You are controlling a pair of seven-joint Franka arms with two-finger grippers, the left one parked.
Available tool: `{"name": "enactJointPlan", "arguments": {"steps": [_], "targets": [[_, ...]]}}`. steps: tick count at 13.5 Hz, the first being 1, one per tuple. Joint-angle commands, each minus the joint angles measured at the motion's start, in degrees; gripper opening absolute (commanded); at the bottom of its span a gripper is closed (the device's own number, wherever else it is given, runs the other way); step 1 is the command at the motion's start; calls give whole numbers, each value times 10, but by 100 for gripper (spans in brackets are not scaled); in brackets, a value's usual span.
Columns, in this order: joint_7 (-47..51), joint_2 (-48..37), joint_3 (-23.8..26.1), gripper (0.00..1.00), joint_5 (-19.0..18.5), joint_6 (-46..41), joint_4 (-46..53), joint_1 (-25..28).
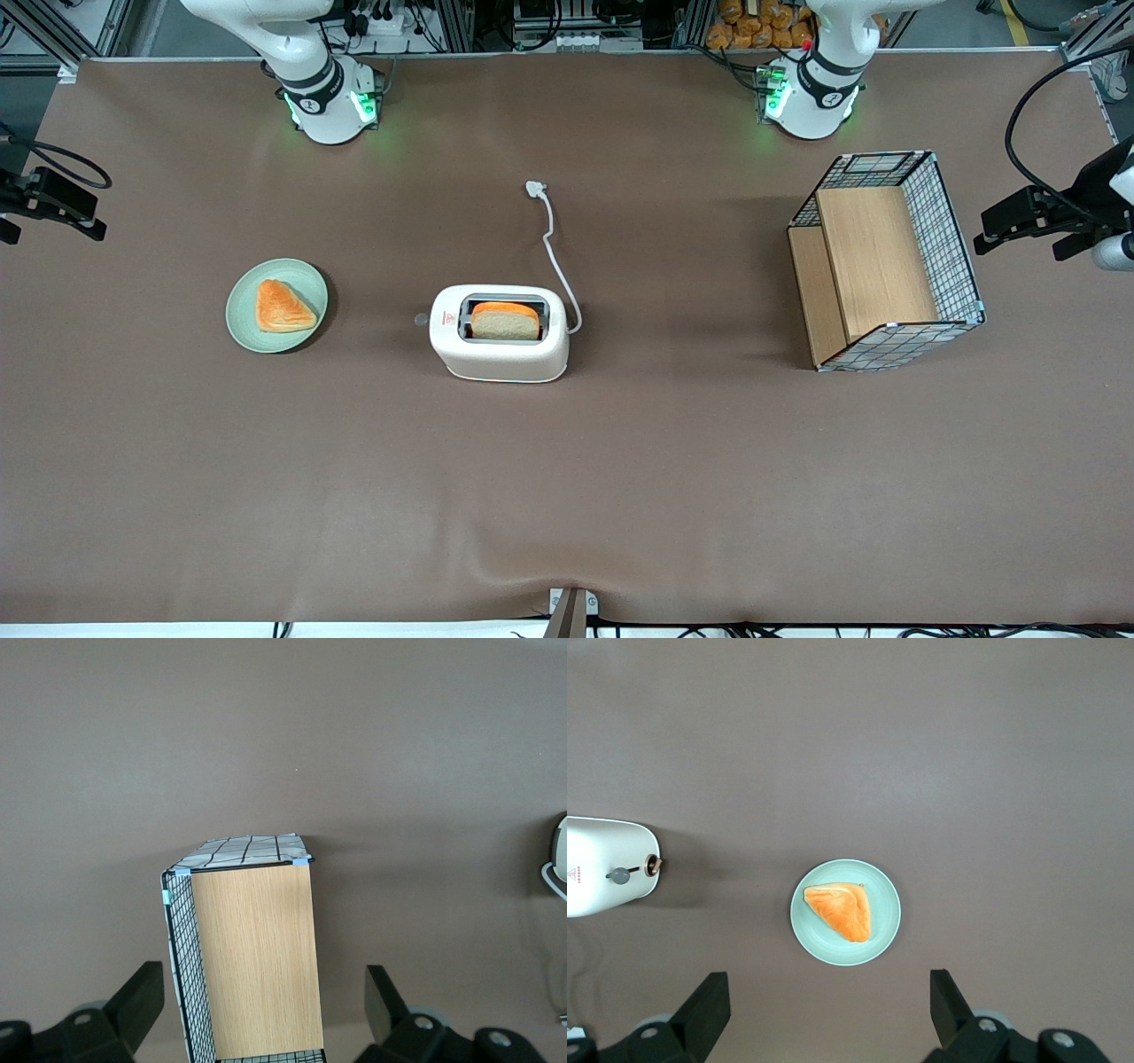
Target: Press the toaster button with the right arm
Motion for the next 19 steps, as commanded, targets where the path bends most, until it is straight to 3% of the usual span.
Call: {"name": "enactJointPlan", "arguments": {"steps": [1,14,15,17,19], "targets": [[-2,5,5,100,-2,-8,14,-8],[-5,16,8,100,-9,-26,4,7],[-2,17,8,89,-6,-28,2,7],[4,26,9,39,8,-43,-1,9],[10,40,9,1,20,-43,-2,20]]}}
